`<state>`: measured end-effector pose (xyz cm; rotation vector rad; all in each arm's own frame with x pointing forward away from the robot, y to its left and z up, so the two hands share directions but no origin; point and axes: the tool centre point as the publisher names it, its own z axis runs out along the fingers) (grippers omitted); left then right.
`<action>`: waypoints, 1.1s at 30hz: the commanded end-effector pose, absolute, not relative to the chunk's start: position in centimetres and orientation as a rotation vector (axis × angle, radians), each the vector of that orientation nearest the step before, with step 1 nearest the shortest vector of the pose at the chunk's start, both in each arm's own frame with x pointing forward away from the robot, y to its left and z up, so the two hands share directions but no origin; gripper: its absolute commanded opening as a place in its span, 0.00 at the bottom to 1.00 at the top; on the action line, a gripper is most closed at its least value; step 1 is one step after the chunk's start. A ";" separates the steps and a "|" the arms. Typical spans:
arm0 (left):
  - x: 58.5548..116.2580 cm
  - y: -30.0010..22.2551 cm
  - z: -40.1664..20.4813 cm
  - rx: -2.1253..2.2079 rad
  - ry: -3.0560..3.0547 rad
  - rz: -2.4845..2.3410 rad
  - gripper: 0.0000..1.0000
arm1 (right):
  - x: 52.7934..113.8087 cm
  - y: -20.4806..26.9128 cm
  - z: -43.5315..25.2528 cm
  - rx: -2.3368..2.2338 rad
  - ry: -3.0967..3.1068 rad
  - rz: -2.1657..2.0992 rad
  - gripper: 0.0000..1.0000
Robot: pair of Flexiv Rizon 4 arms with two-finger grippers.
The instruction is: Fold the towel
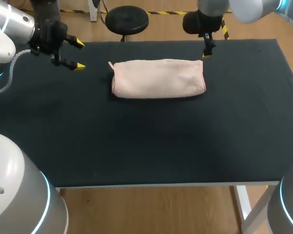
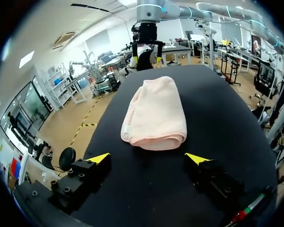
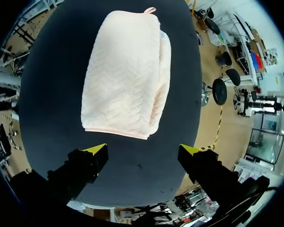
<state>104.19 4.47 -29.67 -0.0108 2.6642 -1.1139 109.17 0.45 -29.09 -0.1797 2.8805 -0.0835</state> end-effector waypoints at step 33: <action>104.4 4.4 -29.4 -0.008 2.675 -1.109 1.00 | 108.9 -3.6 -26.6 1.221 2.961 0.860 1.00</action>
